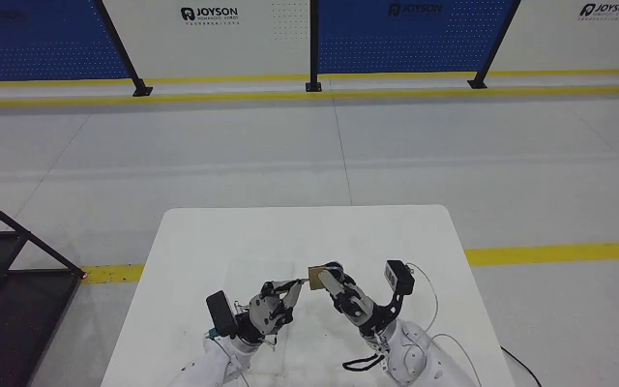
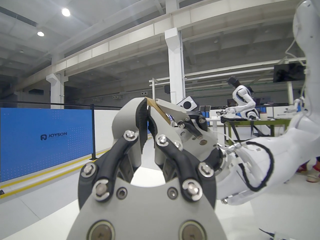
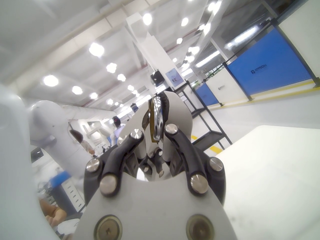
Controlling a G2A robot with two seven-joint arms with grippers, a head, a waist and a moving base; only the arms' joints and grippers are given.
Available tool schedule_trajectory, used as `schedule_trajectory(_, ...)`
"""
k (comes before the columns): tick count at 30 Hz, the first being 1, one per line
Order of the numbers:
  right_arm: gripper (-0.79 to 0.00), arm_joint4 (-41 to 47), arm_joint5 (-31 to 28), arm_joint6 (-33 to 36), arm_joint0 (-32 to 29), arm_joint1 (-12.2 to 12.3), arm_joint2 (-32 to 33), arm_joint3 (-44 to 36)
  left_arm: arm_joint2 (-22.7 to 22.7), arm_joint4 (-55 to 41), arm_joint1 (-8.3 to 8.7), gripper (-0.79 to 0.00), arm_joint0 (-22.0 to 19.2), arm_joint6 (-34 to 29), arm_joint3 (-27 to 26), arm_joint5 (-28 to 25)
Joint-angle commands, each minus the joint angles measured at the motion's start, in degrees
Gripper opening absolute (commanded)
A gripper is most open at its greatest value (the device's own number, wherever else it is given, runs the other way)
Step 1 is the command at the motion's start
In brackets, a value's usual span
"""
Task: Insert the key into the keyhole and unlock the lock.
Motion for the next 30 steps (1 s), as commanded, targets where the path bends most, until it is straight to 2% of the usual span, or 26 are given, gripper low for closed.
schedule_trajectory(1,-0.785,0.5,0.0,0.7,-0.1,0.0,0.1,-0.1,0.1,0.9,-0.01,-0.785,-0.1,0.7,0.3,1.6)
schedule_trajectory(15,-0.785,6.3,-0.1,7.0,-0.2,0.6,0.3,-0.8,0.4,6.4,0.07,-0.785,-0.8,3.5,1.2,11.8)
schedule_trajectory(30,-0.785,15.4,-0.1,15.7,-0.2,2.0,0.1,-2.2,-0.3,11.2,0.54,-0.785,-0.6,5.2,1.2,19.0)
